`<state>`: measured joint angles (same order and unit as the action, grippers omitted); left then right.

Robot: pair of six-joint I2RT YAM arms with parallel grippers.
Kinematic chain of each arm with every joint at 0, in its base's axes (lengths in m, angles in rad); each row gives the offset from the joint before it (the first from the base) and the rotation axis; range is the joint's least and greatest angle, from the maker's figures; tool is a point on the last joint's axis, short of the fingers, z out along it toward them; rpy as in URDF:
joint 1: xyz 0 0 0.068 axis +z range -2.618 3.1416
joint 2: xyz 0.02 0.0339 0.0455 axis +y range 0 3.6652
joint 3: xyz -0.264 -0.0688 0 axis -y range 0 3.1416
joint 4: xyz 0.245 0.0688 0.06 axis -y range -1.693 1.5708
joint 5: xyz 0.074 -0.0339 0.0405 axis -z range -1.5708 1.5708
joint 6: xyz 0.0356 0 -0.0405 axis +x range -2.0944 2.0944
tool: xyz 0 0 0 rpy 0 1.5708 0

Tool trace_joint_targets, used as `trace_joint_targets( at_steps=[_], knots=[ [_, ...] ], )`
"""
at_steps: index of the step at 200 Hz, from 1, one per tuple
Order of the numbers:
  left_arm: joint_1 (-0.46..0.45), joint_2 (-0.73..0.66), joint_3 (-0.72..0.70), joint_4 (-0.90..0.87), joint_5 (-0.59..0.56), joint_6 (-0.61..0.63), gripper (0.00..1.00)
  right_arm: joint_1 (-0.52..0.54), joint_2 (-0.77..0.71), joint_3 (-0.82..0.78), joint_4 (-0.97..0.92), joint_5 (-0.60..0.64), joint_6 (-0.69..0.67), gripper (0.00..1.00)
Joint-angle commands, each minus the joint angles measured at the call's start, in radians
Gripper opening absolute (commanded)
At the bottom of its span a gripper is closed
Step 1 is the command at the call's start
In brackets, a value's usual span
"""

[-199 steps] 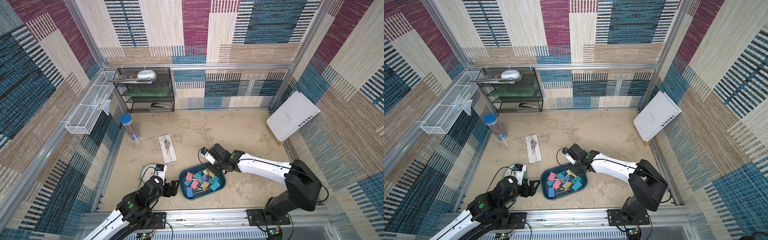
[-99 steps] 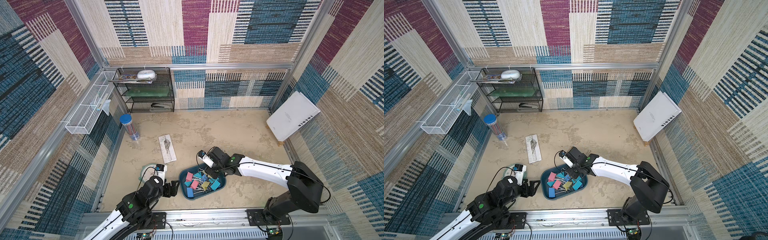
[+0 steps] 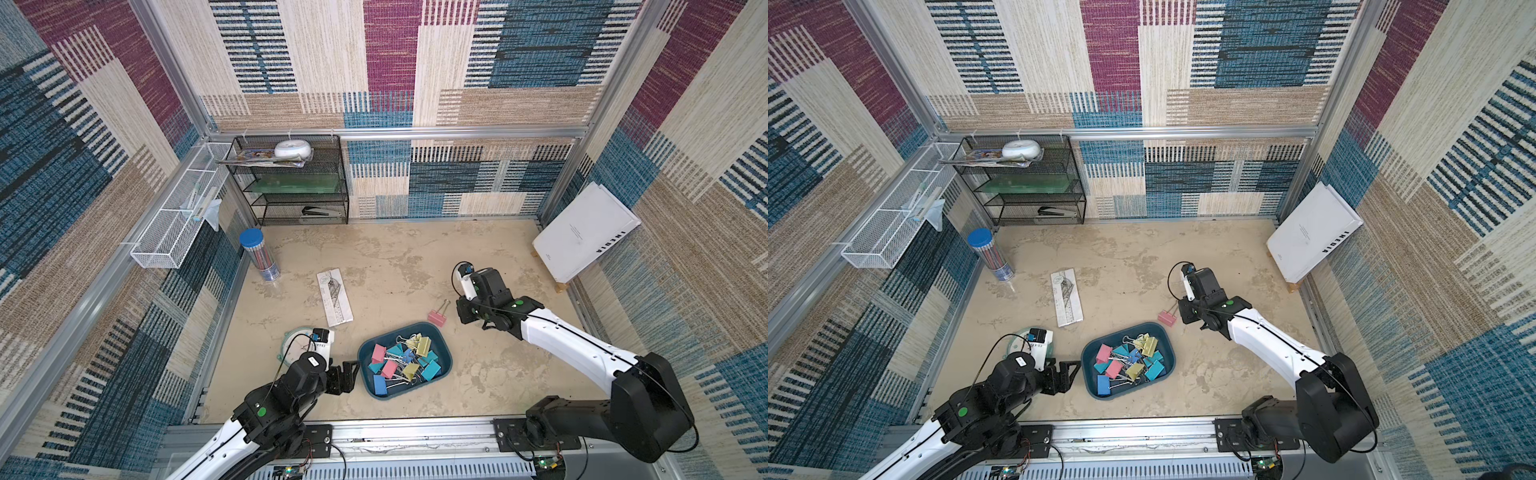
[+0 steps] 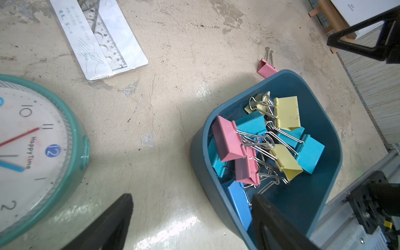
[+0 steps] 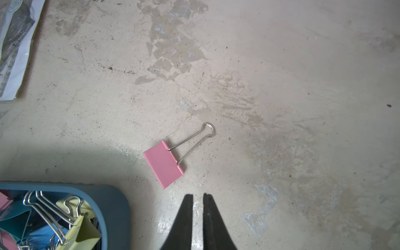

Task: Put the binder clips in the storage box
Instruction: Adjust the binder clip at the center of the board.

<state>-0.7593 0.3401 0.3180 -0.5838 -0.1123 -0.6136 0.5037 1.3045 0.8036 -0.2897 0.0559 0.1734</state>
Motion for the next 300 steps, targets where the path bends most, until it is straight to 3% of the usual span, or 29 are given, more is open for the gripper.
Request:
trace_joint_targets(
  at_steps=[1, 49, 85, 137, 192, 237, 255, 270, 289, 300],
  knots=[
    [0.0, 0.001, -0.004, 0.012, -0.007, 0.006, 0.89, -0.007, 0.006, -0.026, -0.001, -0.12, 0.04, 0.12],
    [0.0, 0.009, -0.003, 0.012, -0.015, 0.003, 0.89, 0.001, 0.065, -0.139, 0.093, -0.29, 0.081, 0.1],
    [0.0, 0.02, 0.0, 0.013, -0.018, 0.002, 0.89, 0.004, 0.116, -0.146, 0.105, -0.206, 0.139, 0.07],
    [0.0, 0.016, 0.0, 0.007, -0.024, 0.0, 0.89, 0.003, 0.297, -0.065, 0.176, -0.27, 0.153, 0.06],
    [0.0, 0.012, 0.001, 0.005, -0.024, 0.001, 0.89, -0.063, 0.534, 0.234, 0.133, -0.219, 0.089, 0.03],
    [0.001, 0.012, 0.0, 0.003, -0.025, 0.0, 0.9, -0.109, 0.69, 0.518, 0.04, -0.266, 0.029, 0.03],
    [0.0, 0.011, 0.001, 0.003, -0.026, -0.001, 0.9, -0.113, 0.665, 0.512, 0.036, -0.258, 0.022, 0.13],
    [0.0, 0.011, 0.0, 0.004, -0.026, -0.001, 0.9, -0.116, 0.617, 0.47, 0.049, -0.26, 0.027, 0.31],
    [0.0, 0.01, 0.0, 0.005, -0.024, 0.0, 0.9, -0.116, 0.549, 0.406, 0.103, -0.357, -0.001, 0.53],
    [0.0, 0.011, 0.0, 0.005, -0.021, 0.001, 0.89, -0.115, 0.54, 0.406, 0.081, -0.379, 0.001, 0.58]
  ],
)
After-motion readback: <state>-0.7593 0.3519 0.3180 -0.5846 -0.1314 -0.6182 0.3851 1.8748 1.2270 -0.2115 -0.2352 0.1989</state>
